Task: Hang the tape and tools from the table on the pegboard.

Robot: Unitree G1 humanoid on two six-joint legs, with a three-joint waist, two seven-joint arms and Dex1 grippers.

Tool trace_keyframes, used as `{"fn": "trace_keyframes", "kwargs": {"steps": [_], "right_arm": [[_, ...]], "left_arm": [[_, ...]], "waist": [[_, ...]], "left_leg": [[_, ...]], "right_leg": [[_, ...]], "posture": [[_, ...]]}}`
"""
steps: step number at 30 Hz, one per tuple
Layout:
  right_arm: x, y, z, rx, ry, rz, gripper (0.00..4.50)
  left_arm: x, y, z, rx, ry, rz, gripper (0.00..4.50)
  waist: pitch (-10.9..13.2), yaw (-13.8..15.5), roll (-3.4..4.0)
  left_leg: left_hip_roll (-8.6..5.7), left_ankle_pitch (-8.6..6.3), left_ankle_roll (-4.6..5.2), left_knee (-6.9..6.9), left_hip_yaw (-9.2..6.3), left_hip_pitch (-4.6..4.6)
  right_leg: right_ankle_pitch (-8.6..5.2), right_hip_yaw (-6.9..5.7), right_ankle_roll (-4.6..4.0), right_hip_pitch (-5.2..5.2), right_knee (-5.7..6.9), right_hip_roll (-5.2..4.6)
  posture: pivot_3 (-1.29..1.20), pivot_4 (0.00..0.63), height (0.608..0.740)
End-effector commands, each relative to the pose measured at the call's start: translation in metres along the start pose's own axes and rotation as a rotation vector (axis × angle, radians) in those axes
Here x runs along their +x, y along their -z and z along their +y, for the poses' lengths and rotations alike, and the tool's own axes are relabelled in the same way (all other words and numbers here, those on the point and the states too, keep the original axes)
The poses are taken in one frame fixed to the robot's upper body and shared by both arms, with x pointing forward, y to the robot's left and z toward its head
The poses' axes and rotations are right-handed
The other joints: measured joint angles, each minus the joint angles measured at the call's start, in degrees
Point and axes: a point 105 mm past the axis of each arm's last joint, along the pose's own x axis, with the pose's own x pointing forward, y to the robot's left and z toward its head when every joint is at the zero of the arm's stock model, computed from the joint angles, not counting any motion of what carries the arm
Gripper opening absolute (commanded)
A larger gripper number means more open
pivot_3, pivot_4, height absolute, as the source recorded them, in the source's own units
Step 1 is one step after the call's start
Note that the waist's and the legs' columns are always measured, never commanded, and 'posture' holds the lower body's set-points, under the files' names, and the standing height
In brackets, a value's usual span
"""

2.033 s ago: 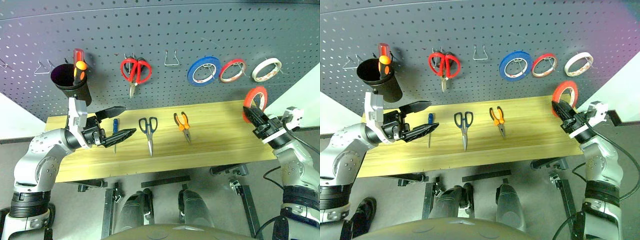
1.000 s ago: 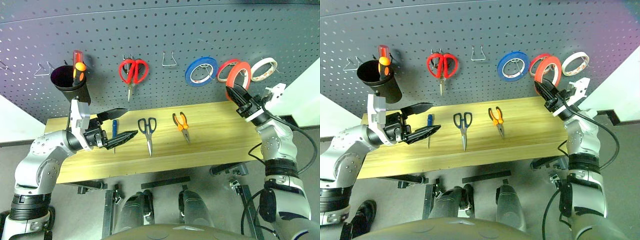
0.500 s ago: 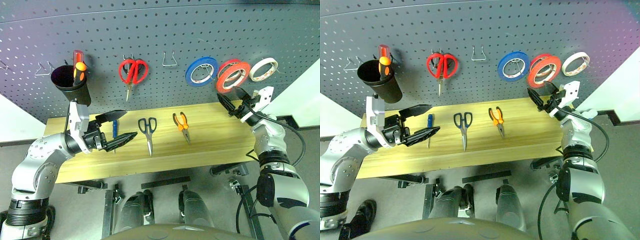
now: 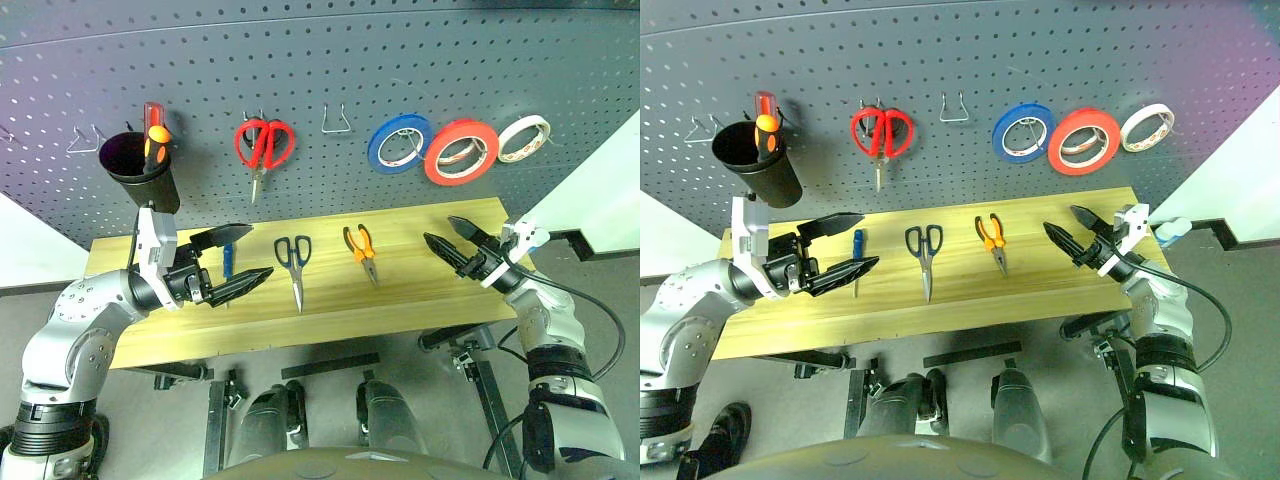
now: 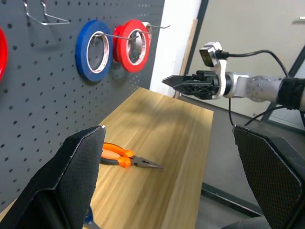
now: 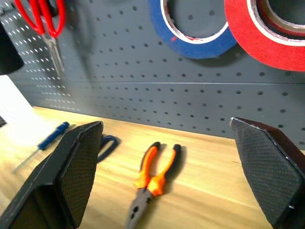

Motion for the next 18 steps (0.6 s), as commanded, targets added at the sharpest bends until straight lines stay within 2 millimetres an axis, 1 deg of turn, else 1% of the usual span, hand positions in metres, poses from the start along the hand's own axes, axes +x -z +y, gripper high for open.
{"fn": "trace_keyframes", "kwargs": {"steps": [1,4,6,7,8,10,12,13,15,16,18], "right_arm": [[0.017,0.000,0.010,-0.030,0.019,0.058,4.47],[0.021,0.000,0.016,-0.063,0.022,0.080,4.47],[0.040,0.001,0.026,-0.021,0.045,0.098,4.47],[0.049,0.002,0.029,-0.017,0.073,0.116,4.47],[0.058,0.004,0.036,-0.028,0.070,0.134,4.47],[0.070,0.007,0.048,-0.031,0.062,0.165,4.47],[0.083,0.007,0.054,-0.034,0.097,0.185,4.47],[0.088,0.008,0.054,-0.001,0.125,0.191,4.47],[0.094,0.014,0.053,-0.021,0.187,0.249,4.47],[0.097,0.016,0.055,-0.051,0.195,0.272,4.47],[0.104,0.021,0.062,-0.040,0.202,0.291,4.47]], "left_arm": [[-0.006,-0.010,-0.002,0.042,-0.002,-0.010,4.50],[-0.007,-0.009,-0.003,0.042,-0.004,-0.007,4.50],[-0.010,-0.009,-0.003,0.041,-0.013,0.003,4.50],[-0.011,-0.008,-0.004,0.042,-0.018,0.008,4.50],[-0.012,-0.009,-0.004,0.041,-0.023,0.011,4.50],[-0.014,-0.009,-0.005,0.042,-0.032,0.017,4.50],[-0.017,-0.009,-0.006,0.042,-0.041,0.021,4.50],[-0.018,-0.009,-0.007,0.041,-0.047,0.021,4.50],[-0.020,-0.010,-0.008,0.042,-0.054,0.023,4.50],[-0.020,-0.010,-0.009,0.042,-0.057,0.024,4.50],[-0.022,-0.011,-0.011,0.040,-0.067,0.025,4.50]], "waist": [[-0.03,0.00,-0.03],[-0.03,0.23,-0.03],[-0.03,0.38,-0.06],[-0.03,0.31,-0.07],[-0.03,0.23,-0.07],[-0.03,0.34,-0.07],[-0.03,0.45,-0.06],[-0.03,0.48,-0.06],[-0.03,0.59,-0.07],[-0.02,0.70,-0.08],[-0.02,0.82,-0.09]], "left_leg": [[0.01,0.01,-0.02,-0.01,0.00,0.00],[0.02,0.02,-0.03,-0.02,0.03,-0.05],[0.02,0.02,-0.02,-0.03,0.07,-0.08],[0.02,0.01,-0.02,-0.03,0.08,-0.10],[0.02,0.01,-0.02,-0.04,0.10,-0.10],[0.03,0.02,-0.04,-0.09,0.12,-0.11],[0.03,0.02,-0.05,-0.14,0.13,-0.12],[0.03,0.02,-0.05,-0.15,0.14,-0.12],[0.03,0.02,-0.05,-0.18,0.16,-0.13],[0.02,-0.01,-0.10,-0.18,0.16,-0.14],[0.02,-0.05,-0.14,-0.19,0.16,-0.14]], "right_leg": [[0.01,0.01,-0.01,-0.03,0.02,0.00],[0.01,0.05,-0.02,-0.16,0.05,0.00],[0.01,0.06,-0.02,-0.20,0.04,-0.01],[0.01,0.07,-0.02,-0.22,0.03,-0.02],[0.01,0.09,-0.03,-0.24,0.04,-0.04],[0.03,0.15,-0.05,-0.33,0.06,-0.03],[0.02,0.21,-0.06,-0.39,0.07,-0.04],[0.03,0.21,-0.07,-0.40,0.06,-0.04],[0.03,0.24,-0.07,-0.43,0.04,-0.05],[0.03,0.24,-0.07,-0.46,0.04,-0.06],[0.03,0.24,-0.08,-0.56,-0.02,-0.07]], "posture": [[-0.20,0.184,0.740],[-0.20,0.185,0.740],[-0.19,0.199,0.740],[-0.18,0.200,0.740],[-0.18,0.204,0.740],[-0.17,0.208,0.740],[-0.16,0.211,0.740],[-0.15,0.215,0.740],[-0.14,0.219,0.740],[-0.14,0.224,0.740],[-0.13,0.231,0.740]]}}
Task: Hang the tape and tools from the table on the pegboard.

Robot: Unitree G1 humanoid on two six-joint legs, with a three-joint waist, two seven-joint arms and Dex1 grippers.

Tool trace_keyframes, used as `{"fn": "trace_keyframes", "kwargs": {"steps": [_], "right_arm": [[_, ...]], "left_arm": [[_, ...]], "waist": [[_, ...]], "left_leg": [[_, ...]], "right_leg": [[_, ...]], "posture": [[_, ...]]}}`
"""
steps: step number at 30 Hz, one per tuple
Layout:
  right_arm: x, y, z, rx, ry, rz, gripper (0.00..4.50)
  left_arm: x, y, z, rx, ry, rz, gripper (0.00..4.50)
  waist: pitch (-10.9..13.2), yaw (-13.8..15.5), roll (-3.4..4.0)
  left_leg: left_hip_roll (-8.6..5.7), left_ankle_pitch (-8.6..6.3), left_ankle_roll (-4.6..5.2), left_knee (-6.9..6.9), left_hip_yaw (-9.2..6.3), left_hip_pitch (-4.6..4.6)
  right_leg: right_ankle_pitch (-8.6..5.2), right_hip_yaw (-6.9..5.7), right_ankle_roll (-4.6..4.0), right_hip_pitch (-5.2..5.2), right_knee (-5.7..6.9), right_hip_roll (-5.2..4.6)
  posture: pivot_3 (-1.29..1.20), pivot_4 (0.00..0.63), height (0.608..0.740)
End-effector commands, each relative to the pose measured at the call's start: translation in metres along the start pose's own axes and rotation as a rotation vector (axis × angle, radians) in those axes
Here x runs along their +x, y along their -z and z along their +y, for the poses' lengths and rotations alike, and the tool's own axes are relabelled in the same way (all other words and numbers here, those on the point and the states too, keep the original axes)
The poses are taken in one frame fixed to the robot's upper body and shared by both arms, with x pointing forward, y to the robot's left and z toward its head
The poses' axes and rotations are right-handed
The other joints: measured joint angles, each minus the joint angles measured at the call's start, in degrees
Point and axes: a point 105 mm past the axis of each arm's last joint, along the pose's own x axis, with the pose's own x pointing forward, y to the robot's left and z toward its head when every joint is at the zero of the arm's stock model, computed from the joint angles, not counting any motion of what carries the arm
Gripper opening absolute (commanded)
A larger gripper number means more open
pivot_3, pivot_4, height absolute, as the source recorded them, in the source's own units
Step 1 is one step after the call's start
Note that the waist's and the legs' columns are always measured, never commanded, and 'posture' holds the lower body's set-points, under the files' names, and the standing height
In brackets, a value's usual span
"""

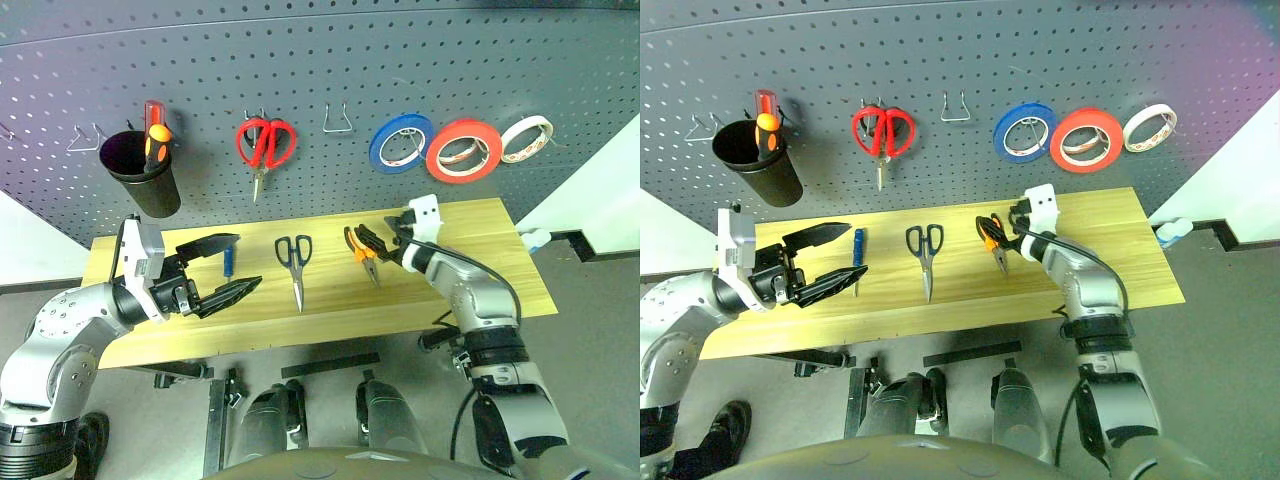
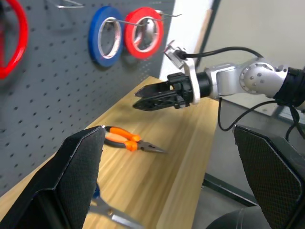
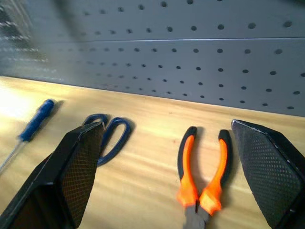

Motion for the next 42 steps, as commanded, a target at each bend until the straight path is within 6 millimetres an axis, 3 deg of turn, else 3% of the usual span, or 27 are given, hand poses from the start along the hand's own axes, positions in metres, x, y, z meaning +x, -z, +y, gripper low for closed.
{"fn": "trace_keyframes", "kwargs": {"steps": [1,5,12,23,28,32,42], "right_arm": [[0.007,-0.004,0.014,-0.057,0.017,0.011,4.47],[0.010,0.008,0.005,-0.087,0.119,0.092,4.47],[0.018,-0.007,0.019,-0.127,0.136,0.126,4.47],[0.028,0.002,0.032,-0.158,0.139,0.245,4.47],[0.029,0.000,0.027,-0.178,0.174,0.256,4.47],[0.031,0.006,0.015,-0.187,0.219,0.285,4.47],[0.037,0.010,0.007,-0.185,0.248,0.301,4.47]], "left_arm": [[-0.003,-0.013,-0.006,0.045,-0.002,-0.017,4.50],[-0.004,-0.013,-0.011,0.044,-0.009,-0.012,4.50],[-0.004,-0.012,-0.015,0.028,-0.014,-0.008,4.50],[-0.003,-0.014,-0.020,0.020,-0.011,-0.011,4.50],[-0.005,-0.015,-0.024,0.018,-0.014,-0.005,4.50],[-0.006,-0.016,-0.026,0.015,-0.016,-0.003,4.50],[-0.013,-0.018,-0.028,0.027,-0.044,0.012,4.50]], "waist": [[0.01,0.04,-0.01],[0.05,-0.09,0.00],[0.26,-0.25,-0.04],[0.76,-0.08,-0.06],[1.50,-0.10,-0.03],[1.62,-0.10,0.01],[1.83,-0.08,0.05]], "left_leg": [[0.00,-0.01,0.00,-0.04,0.00,0.00],[0.00,-0.01,0.03,-0.14,0.04,-0.03],[0.01,-0.24,0.34,-0.16,0.04,-0.03],[0.01,-0.32,0.43,-0.27,0.06,-0.11],[0.01,-0.32,0.42,-0.32,0.06,-0.23],[0.01,-0.17,0.49,-0.28,0.07,-0.84],[0.01,-0.08,0.36,-0.31,0.14,-0.92]], "right_leg": [[0.00,0.00,0.00,0.00,-0.04,0.00],[0.00,0.09,-0.02,0.02,-0.06,0.00],[0.00,0.16,-0.05,-0.10,-0.09,-0.01],[-0.01,0.20,-0.09,-0.32,-0.26,-0.06],[-0.02,0.23,-0.11,-0.50,-0.26,-0.06],[0.00,0.23,-0.10,-0.90,-0.23,-0.06],[0.00,0.22,-0.10,-0.95,-0.33,-0.06]], "posture": [[-0.12,0.235,0.740],[-0.11,0.254,0.740],[-0.11,0.277,0.740],[-0.08,0.301,0.740],[-0.07,0.316,0.740],[-0.06,0.321,0.740],[-0.04,0.314,0.740]]}}
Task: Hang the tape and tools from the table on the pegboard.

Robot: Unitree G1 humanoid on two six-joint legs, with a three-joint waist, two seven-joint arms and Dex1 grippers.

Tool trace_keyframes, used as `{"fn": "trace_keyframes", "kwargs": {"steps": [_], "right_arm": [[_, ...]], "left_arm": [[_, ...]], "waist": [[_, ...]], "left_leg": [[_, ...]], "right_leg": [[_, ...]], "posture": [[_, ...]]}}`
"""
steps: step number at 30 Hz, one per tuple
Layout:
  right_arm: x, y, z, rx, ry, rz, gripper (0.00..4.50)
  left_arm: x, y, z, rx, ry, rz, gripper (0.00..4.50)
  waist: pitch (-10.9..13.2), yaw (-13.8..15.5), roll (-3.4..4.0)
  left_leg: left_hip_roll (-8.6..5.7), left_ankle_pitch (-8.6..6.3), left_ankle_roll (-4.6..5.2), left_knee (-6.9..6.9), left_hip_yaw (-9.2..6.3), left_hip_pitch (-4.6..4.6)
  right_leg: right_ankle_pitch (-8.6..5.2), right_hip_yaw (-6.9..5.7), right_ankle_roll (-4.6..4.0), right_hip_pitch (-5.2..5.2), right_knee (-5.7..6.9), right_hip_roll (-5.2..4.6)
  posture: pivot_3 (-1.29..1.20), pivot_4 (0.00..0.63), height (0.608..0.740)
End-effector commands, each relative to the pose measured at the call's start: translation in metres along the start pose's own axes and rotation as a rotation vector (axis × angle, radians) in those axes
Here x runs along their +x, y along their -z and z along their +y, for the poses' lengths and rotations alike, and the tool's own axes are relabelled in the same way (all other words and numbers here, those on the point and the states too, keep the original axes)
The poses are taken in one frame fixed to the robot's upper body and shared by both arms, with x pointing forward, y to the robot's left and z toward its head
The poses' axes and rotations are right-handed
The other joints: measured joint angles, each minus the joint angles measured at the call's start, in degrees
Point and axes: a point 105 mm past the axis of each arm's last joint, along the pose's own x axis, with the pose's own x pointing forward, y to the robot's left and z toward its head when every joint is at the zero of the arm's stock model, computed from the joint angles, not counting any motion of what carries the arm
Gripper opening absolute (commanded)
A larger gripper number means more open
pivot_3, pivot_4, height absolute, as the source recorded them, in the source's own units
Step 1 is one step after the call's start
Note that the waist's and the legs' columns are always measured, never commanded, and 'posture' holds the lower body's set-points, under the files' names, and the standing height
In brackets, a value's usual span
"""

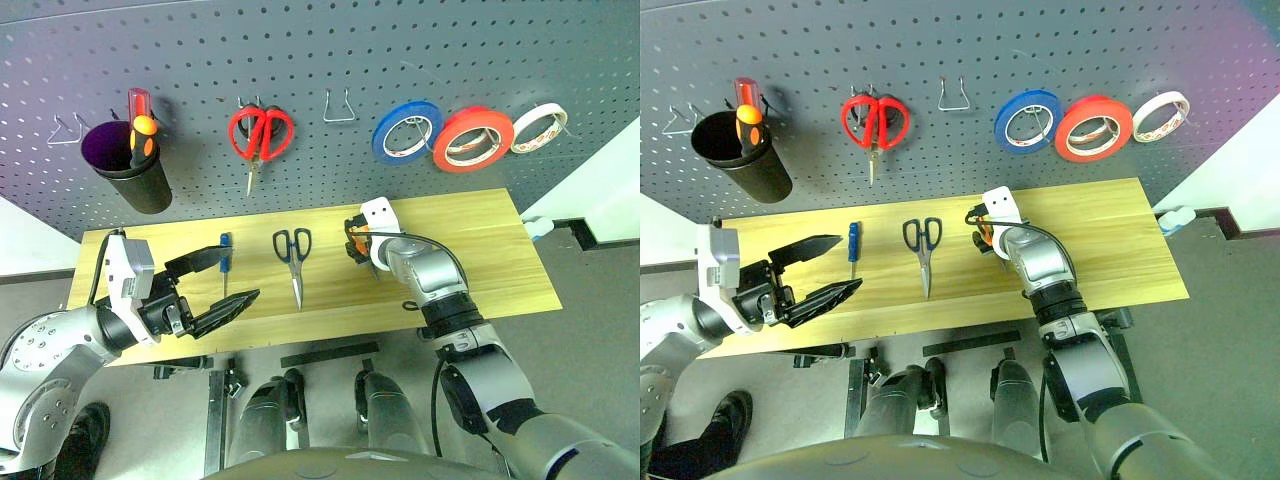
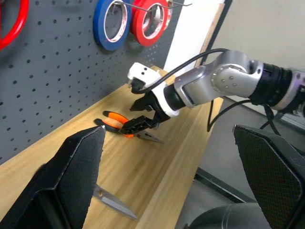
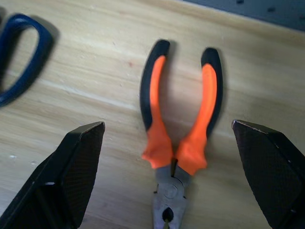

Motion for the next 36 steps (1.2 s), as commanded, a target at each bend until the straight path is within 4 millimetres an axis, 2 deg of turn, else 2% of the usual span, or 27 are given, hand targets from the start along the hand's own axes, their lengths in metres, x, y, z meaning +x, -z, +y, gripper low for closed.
{"fn": "trace_keyframes", "kwargs": {"steps": [1,10,19,27,36], "right_arm": [[-0.001,-0.017,0.001,-0.005,0.000,-0.053,4.47],[0.009,-0.012,-0.003,-0.021,0.015,-0.034,4.47],[0.013,-0.005,-0.009,-0.064,0.051,0.006,4.47],[0.014,0.003,-0.024,-0.039,0.110,0.040,4.47],[0.010,0.004,-0.009,-0.026,0.061,0.058,4.47]], "left_arm": [[-0.006,-0.012,-0.002,0.060,-0.013,-0.008,4.50],[-0.024,-0.016,0.000,0.095,-0.115,0.014,4.50],[-0.023,-0.015,-0.003,0.087,-0.121,0.012,4.50],[-0.021,-0.016,-0.005,0.077,-0.112,0.008,4.50],[-0.019,-0.016,-0.003,0.075,-0.103,0.004,4.50]], "waist": [[0.00,0.00,0.01],[0.00,0.67,0.00],[0.01,1.50,0.00],[0.06,1.46,0.01],[0.07,1.42,0.02]], "left_leg": [[0.00,-0.11,0.18,-0.01,0.00,0.00],[-0.01,-0.05,-0.17,-0.04,0.02,-0.03],[-0.01,-0.08,-0.22,-0.07,0.02,-0.06],[0.00,-0.08,-0.22,-0.17,0.03,-0.07],[-0.01,-0.01,-0.12,-0.52,0.04,-0.06]], "right_leg": [[0.00,0.00,0.00,-0.01,0.01,0.00],[0.00,0.00,0.00,-0.03,-0.04,0.00],[0.00,0.00,0.00,-0.09,-0.09,0.00],[0.00,0.00,0.00,-0.08,-0.20,0.00],[0.01,-0.01,0.00,-0.06,-0.55,0.01]], "posture": [[-0.04,0.310,0.740],[-0.01,0.296,0.740],[0.00,0.307,0.740],[0.00,0.318,0.740],[-0.01,0.320,0.740]]}}
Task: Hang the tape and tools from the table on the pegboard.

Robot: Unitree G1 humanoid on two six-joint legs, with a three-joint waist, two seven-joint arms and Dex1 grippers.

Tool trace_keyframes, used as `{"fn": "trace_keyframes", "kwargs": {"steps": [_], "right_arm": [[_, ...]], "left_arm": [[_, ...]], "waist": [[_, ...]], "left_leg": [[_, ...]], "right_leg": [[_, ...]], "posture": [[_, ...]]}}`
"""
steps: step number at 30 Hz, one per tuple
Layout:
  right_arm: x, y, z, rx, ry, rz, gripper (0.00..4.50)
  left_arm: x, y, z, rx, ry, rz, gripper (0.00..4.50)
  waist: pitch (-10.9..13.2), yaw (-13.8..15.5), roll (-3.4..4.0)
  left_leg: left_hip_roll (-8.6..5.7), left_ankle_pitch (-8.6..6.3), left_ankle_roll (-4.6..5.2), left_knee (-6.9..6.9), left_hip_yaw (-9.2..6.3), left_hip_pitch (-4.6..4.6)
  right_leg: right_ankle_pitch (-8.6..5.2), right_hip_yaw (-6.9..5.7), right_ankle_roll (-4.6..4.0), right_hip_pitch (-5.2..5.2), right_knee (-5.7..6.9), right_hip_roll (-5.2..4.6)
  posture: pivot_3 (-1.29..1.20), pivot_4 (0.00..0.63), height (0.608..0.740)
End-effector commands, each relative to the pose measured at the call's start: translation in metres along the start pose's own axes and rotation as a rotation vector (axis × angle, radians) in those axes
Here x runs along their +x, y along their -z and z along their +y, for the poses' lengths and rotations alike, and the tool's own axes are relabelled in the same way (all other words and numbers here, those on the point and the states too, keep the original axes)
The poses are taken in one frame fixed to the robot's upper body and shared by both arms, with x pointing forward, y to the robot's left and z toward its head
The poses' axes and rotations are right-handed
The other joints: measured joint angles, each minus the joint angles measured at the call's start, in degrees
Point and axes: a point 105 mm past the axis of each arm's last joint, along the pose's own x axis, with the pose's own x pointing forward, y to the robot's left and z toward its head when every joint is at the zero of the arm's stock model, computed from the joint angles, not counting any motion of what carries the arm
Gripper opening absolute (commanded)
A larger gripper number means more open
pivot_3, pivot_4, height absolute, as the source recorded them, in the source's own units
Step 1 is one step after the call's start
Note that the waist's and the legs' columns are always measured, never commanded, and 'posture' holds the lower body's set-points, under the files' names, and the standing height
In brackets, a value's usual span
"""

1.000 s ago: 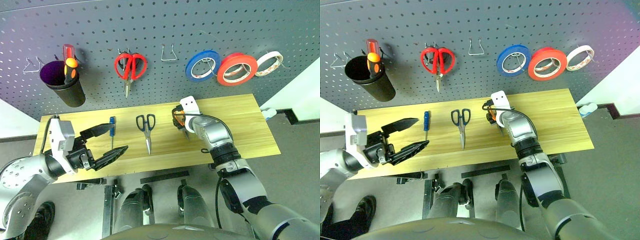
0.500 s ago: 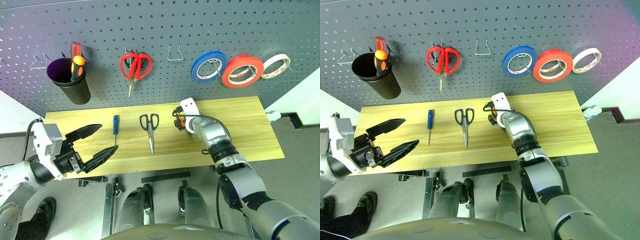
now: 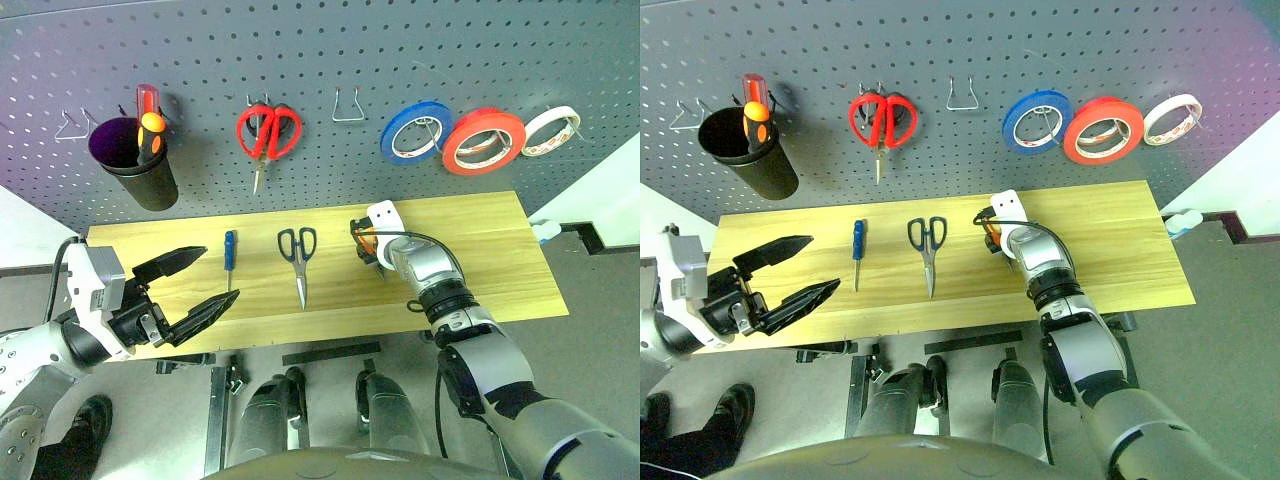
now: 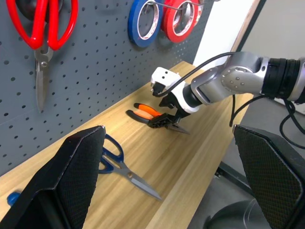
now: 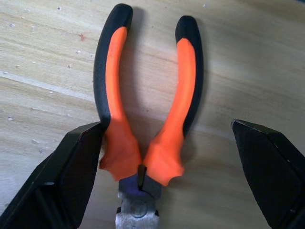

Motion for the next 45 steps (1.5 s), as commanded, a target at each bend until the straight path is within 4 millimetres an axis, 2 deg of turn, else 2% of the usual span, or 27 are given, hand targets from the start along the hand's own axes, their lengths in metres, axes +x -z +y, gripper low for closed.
{"fn": "trace_keyframes", "kwargs": {"steps": [1,12,15,20,21,32,34,37,40,45], "right_arm": [[-0.004,-0.009,0.007,-0.014,-0.017,-0.026,4.47],[-0.005,0.002,0.003,-0.015,0.001,0.025,4.47],[-0.004,0.002,0.006,-0.024,-0.019,0.029,3.91],[-0.003,0.006,0.012,-0.038,-0.028,0.040,2.29],[-0.003,0.006,0.012,-0.041,-0.028,0.041,2.08],[0.000,0.010,0.009,-0.084,-0.014,0.041,2.08],[-0.002,0.008,0.011,-0.061,-0.046,0.026,2.08],[-0.007,0.007,0.023,0.027,-0.184,0.010,2.08],[-0.012,0.013,0.015,0.019,-0.218,0.015,2.08],[-0.022,0.013,0.003,0.014,-0.283,-0.026,2.08]], "left_arm": [[0.003,-0.005,-0.004,0.018,0.020,-0.016,4.50],[0.004,-0.004,-0.004,0.018,0.021,-0.016,4.50],[0.004,-0.005,-0.003,0.019,0.020,-0.017,4.50],[0.005,-0.006,-0.003,0.022,0.019,-0.019,4.50],[0.005,-0.006,-0.003,0.022,0.019,-0.019,4.50],[0.003,-0.008,-0.002,0.024,0.009,-0.021,4.50],[0.003,-0.008,-0.001,0.021,0.010,-0.023,4.50],[0.004,-0.008,-0.001,0.019,0.010,-0.024,4.50],[0.003,-0.006,-0.001,0.018,0.010,-0.019,4.50],[0.002,-0.005,0.001,0.018,0.011,-0.018,4.50]], "waist": [[0.00,0.00,0.00],[0.01,-0.02,-0.01],[0.01,-0.01,-0.01],[0.01,0.00,-0.01],[0.01,0.00,-0.01],[0.01,0.00,-0.01],[0.01,0.01,-0.01],[0.01,0.04,-0.01],[0.01,0.02,-0.01],[0.01,0.20,-0.01]], "left_leg": [[-0.01,0.03,0.01,-0.11,0.01,0.01],[-0.01,0.08,0.01,-0.33,0.07,0.01],[-0.01,0.10,-0.02,-0.33,0.06,0.02],[-0.01,0.09,-0.02,-0.36,0.07,0.02],[-0.01,0.09,-0.02,-0.36,0.07,0.02],[-0.01,0.10,-0.03,-0.33,0.06,0.05],[-0.01,0.10,-0.03,-0.32,0.06,0.05],[-0.01,0.10,-0.03,-0.32,0.06,0.05],[-0.01,0.10,-0.02,-0.34,0.06,0.05],[-0.01,0.09,-0.02,-0.32,0.06,0.04]], "right_leg": [[0.00,-0.01,0.00,0.00,-0.10,0.00],[0.01,-0.10,0.01,0.02,-0.30,0.02],[0.01,-0.10,0.01,0.02,-0.28,0.02],[0.01,-0.11,0.01,0.02,-0.31,0.02],[0.01,-0.11,0.01,0.02,-0.31,0.02],[0.01,-0.12,0.01,0.05,-0.29,0.02],[0.01,-0.12,0.01,0.06,-0.29,0.02],[0.01,-0.12,0.01,0.06,-0.29,0.02],[0.01,-0.14,0.02,0.06,-0.30,0.03],[0.02,-0.16,0.02,0.08,-0.30,0.02]], "posture": [[-0.01,0.321,0.740],[-0.01,0.323,0.740],[-0.01,0.323,0.740],[0.00,0.322,0.740],[0.00,0.322,0.740],[0.00,0.321,0.740],[0.00,0.321,0.740],[-0.01,0.317,0.740],[-0.01,0.313,0.740],[-0.03,0.301,0.740]]}}
